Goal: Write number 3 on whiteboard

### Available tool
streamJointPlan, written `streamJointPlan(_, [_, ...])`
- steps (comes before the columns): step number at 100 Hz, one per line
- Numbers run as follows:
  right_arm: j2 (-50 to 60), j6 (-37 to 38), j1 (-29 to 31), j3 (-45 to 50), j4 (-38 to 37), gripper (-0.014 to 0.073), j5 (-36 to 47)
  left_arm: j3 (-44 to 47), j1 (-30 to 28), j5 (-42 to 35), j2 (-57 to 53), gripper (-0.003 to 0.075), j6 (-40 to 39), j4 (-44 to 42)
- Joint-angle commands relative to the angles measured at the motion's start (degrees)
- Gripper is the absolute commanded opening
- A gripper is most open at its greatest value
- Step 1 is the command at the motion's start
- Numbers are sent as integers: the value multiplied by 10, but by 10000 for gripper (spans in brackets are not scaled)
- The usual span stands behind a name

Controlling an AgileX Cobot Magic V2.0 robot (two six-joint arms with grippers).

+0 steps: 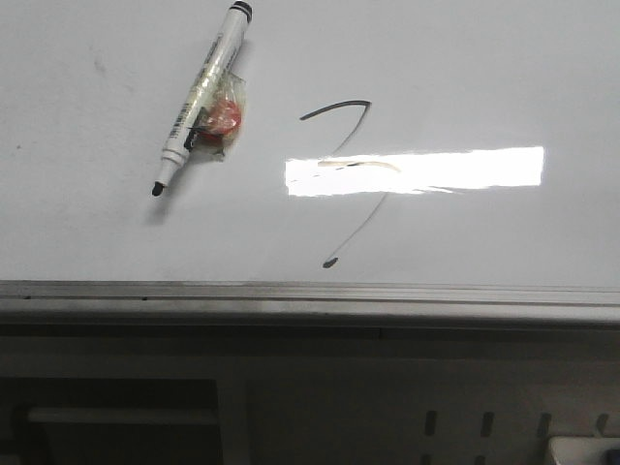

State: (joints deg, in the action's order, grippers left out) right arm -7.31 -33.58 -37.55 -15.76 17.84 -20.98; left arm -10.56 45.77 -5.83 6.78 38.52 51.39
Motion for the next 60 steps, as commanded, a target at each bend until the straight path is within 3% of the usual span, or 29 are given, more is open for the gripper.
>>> streamJointPlan(1, [-4, 1, 3, -8, 2, -52, 54, -7, -1, -23, -3, -20, 2, -3])
streamJointPlan(60, [-4, 1, 3, -8, 2, -52, 52, 13, -1, -25, -3, -20, 2, -1])
